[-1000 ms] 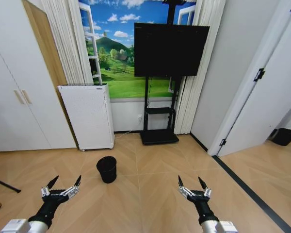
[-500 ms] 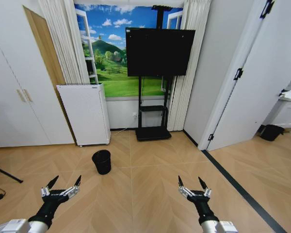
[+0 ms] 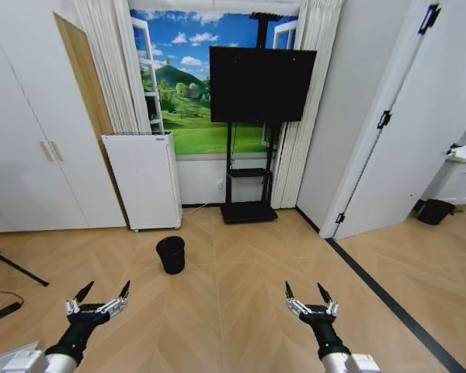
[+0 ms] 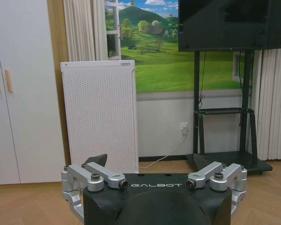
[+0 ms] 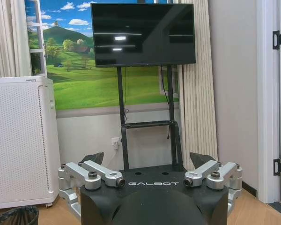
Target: Pick up the trash bin and place the garbage on the floor into it.
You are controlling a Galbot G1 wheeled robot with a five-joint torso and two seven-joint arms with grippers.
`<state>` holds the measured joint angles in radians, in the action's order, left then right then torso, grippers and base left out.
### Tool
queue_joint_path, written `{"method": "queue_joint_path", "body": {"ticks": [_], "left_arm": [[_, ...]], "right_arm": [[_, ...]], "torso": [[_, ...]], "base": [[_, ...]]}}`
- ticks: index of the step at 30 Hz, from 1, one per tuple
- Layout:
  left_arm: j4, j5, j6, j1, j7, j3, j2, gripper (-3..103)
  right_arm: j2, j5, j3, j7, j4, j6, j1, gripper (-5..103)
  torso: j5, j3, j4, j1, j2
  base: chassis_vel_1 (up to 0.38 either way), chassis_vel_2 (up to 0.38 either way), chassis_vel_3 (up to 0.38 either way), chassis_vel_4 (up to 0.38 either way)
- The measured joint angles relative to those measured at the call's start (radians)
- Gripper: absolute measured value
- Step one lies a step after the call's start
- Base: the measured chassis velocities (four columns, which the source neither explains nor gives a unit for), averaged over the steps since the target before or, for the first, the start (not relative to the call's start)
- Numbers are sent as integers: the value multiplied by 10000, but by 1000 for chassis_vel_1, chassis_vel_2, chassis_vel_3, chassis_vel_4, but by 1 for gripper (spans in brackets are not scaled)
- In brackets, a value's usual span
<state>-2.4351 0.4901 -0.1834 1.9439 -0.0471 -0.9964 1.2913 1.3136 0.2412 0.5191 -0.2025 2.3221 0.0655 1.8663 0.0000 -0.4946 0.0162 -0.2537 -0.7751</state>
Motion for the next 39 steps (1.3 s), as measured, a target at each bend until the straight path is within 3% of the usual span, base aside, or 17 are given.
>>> {"method": "queue_joint_path", "body": {"ticks": [39], "left_arm": [[0, 0, 0, 0, -2, 3, 0, 100]], "right_arm": [[0, 0, 2, 0, 0, 0, -1, 100]], "torso": [[0, -1, 0, -4, 3]], "base": [[-9, 1, 9, -2]]}}
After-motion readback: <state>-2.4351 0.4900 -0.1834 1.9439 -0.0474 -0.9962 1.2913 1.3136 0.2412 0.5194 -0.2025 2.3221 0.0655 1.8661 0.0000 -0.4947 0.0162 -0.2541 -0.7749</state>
